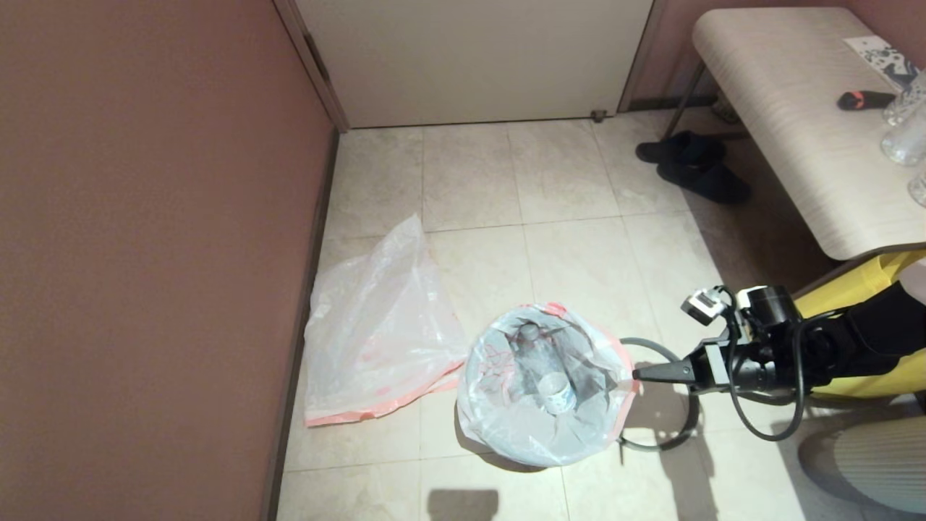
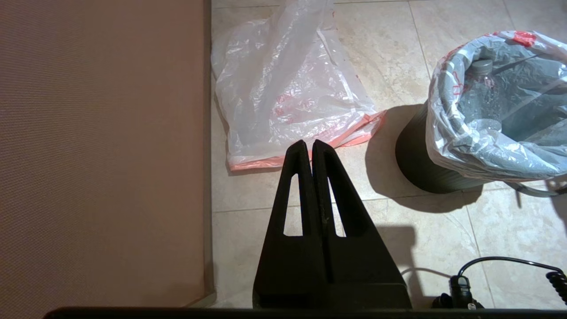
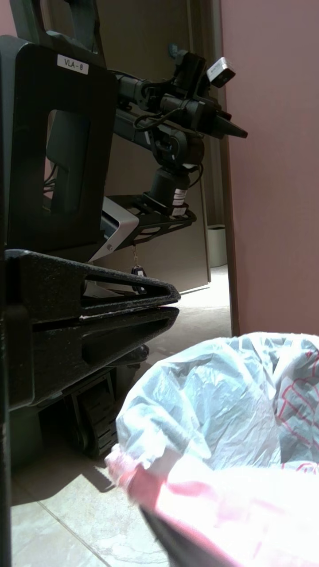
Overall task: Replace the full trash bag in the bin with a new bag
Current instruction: Place the trash bag on the floor
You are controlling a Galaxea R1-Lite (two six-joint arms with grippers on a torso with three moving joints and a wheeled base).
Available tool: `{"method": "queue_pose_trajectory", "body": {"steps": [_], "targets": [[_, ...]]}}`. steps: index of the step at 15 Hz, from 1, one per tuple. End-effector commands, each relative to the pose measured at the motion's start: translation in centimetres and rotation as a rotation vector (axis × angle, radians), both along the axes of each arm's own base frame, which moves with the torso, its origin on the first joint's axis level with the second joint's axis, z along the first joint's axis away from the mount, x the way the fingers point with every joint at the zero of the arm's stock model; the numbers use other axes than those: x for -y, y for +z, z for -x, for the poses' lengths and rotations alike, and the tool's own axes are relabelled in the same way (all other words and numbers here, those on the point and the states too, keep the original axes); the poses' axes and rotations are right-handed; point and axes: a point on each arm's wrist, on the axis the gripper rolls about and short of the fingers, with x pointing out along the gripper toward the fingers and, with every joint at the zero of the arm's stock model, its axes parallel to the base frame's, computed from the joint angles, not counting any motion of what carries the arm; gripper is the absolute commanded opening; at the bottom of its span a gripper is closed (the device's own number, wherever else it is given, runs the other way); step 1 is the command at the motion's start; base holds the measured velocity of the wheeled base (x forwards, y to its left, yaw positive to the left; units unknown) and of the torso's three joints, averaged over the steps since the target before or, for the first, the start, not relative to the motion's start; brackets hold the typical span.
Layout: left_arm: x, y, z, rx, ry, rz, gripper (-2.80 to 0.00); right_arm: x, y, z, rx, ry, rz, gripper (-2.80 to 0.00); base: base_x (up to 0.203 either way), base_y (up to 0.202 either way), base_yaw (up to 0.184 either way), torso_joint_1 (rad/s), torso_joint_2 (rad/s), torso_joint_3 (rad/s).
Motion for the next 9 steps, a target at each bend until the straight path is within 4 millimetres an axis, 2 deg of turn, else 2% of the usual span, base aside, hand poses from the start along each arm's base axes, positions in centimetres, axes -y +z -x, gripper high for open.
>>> {"method": "queue_pose_trajectory", "body": {"steps": [1, 3, 5, 6, 7, 9], "targets": [[0.0, 0.0, 0.0, -0.001, 0.000, 0.000, -2.80, -0.2, 0.8, 0.1, 0.027, 0.008, -0.003, -2.80, 0.000, 0.000, 0.000, 0.000, 0.00, 0.000], [0.0, 0.0, 0.0, -0.003, 0.000, 0.000, -2.80, 0.4, -0.2, -0.3, 0.012, -0.044, 0.055, -2.80, 0.000, 0.000, 0.000, 0.000, 0.00, 0.000], [0.0, 0.0, 0.0, -0.002, 0.000, 0.000, -2.80, 2.0, -0.7, -0.4, 0.000, -0.115, 0.096, -2.80, 0.000, 0.000, 0.000, 0.000, 0.00, 0.000], [0.0, 0.0, 0.0, 0.000, 0.000, 0.000, -2.80, 2.7, -0.5, -0.1, 0.003, -0.134, 0.098, 0.00, 0.000, 0.000, 0.000, 0.000, 0.00, 0.000], [0.0, 0.0, 0.0, -0.001, 0.000, 0.000, -2.80, 3.3, -0.5, 0.0, -0.003, -0.152, 0.097, 0.00, 0.000, 0.000, 0.000, 0.000, 0.00, 0.000], [0.0, 0.0, 0.0, -0.003, 0.000, 0.000, -2.80, 3.5, -1.9, -0.2, -0.044, -0.155, 0.096, 0.00, 0.000, 0.000, 0.000, 0.000, 0.00, 0.000]]}}
